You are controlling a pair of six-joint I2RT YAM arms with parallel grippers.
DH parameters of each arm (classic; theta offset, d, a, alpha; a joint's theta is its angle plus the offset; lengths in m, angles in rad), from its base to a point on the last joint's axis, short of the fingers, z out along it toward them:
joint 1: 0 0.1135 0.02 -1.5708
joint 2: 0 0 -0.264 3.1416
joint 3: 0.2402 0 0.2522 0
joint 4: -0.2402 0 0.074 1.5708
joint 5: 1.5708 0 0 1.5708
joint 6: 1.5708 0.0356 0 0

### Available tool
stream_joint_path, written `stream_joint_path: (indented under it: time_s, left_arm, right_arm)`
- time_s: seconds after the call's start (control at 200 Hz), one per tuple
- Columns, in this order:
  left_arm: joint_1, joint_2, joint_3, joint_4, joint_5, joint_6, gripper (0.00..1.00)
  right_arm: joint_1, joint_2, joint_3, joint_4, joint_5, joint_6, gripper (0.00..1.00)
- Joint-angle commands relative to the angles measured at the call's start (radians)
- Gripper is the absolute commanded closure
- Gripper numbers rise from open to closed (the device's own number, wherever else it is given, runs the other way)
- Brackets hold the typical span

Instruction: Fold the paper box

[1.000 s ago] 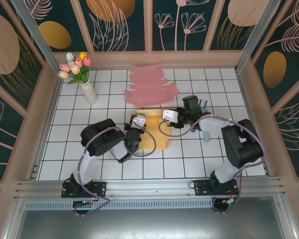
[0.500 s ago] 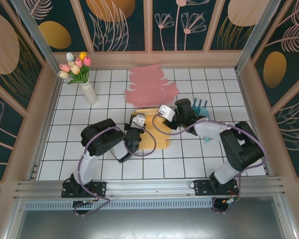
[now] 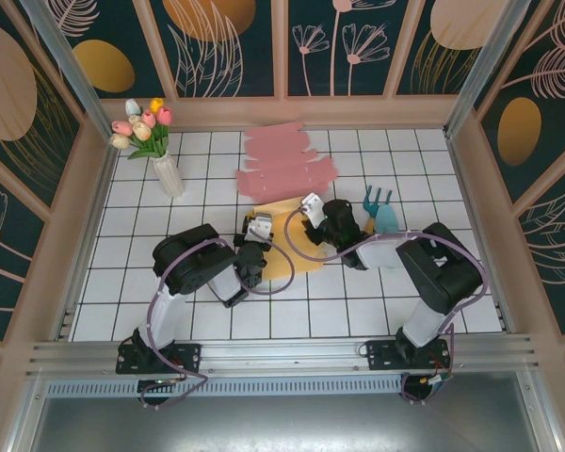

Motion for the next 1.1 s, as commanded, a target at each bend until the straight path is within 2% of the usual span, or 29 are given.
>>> stream_joint_path:
  time_s: [0.0,0.09,0.225,0.365,0.495,0.721,1.096]
  left_arm:
    - [-0.020,0.067,-0.028,-0.067,0.122,0.052,1.00]
    - [-0.019,0.066,-0.031,-0.067,0.123,0.053,1.00]
    - [-0.019,0.065,-0.032,-0.067,0.126,0.053,1.00]
    - [-0.019,0.064,-0.030,-0.071,0.126,0.053,1.00]
    - [-0.019,0.065,-0.030,-0.073,0.125,0.053,1.00]
    - [-0.019,0.060,-0.030,-0.079,0.132,0.053,1.00]
    - [-0.020,0.055,-0.030,-0.098,0.139,0.057,1.00]
  right_arm:
    - [0.046,0.038,0.011,0.235,-0.013,0.079,0.88]
    - [0.049,0.061,0.007,0.285,0.007,0.117,0.90]
    - [0.048,0.085,0.007,0.335,-0.004,0.147,0.88]
    - [0.049,0.095,-0.005,0.383,-0.097,0.140,0.86]
    - [0.049,0.101,-0.004,0.397,-0.113,0.134,0.86]
    - [0.051,0.143,-0.004,0.490,-0.036,0.197,0.85]
    - [0.053,0.176,0.057,0.456,0.007,0.265,0.82]
